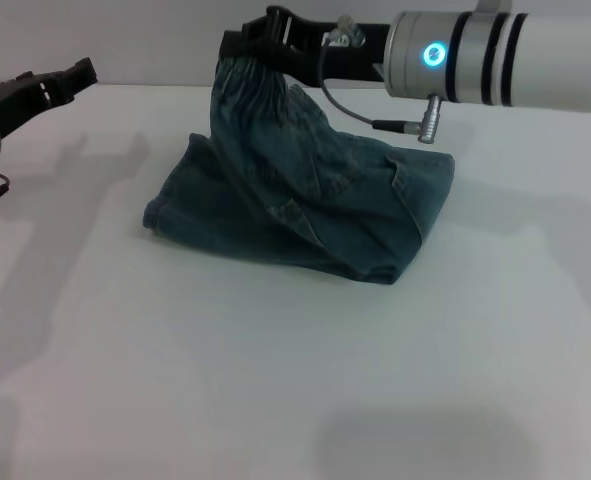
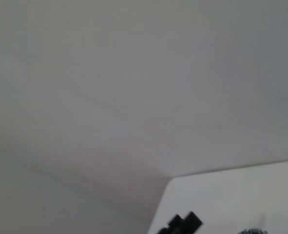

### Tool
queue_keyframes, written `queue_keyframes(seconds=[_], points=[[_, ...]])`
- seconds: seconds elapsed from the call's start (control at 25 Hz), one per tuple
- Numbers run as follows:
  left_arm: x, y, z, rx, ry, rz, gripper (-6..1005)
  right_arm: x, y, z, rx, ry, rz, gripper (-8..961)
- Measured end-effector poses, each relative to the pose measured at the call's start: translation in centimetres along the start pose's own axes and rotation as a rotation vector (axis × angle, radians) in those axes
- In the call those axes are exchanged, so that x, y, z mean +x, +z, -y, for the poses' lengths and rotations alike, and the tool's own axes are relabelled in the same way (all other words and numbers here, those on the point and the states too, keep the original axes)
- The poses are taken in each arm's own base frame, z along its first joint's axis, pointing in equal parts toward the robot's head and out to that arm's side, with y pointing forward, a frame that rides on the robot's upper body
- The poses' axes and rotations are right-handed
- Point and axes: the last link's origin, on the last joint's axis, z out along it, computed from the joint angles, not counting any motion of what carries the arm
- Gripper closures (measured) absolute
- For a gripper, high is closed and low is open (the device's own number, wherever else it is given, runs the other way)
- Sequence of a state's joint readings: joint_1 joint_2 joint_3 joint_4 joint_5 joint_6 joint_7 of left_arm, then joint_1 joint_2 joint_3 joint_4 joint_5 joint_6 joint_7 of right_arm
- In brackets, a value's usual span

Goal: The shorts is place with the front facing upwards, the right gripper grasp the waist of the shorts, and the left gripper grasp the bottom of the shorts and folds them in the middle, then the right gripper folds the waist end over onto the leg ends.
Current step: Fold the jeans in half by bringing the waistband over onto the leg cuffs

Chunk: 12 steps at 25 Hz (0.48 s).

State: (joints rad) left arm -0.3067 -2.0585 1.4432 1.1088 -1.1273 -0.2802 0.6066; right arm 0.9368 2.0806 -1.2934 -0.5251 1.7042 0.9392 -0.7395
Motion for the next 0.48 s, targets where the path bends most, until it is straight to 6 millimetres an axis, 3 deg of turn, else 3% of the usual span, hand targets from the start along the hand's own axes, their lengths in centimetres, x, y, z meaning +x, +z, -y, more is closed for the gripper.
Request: queue_keyframes(seconds=[0.16,0.48], points=[[0.08,-0.05,0.21,0.006,0.005,-0.004,185,0.15,0.26,0.60,0.028,0.009,-0.001,950],[0.01,0.01,0.23,0.011,0.008,-0.006,185,0.34,0.30,0.89,0.042,-0.009,-0.011,814]])
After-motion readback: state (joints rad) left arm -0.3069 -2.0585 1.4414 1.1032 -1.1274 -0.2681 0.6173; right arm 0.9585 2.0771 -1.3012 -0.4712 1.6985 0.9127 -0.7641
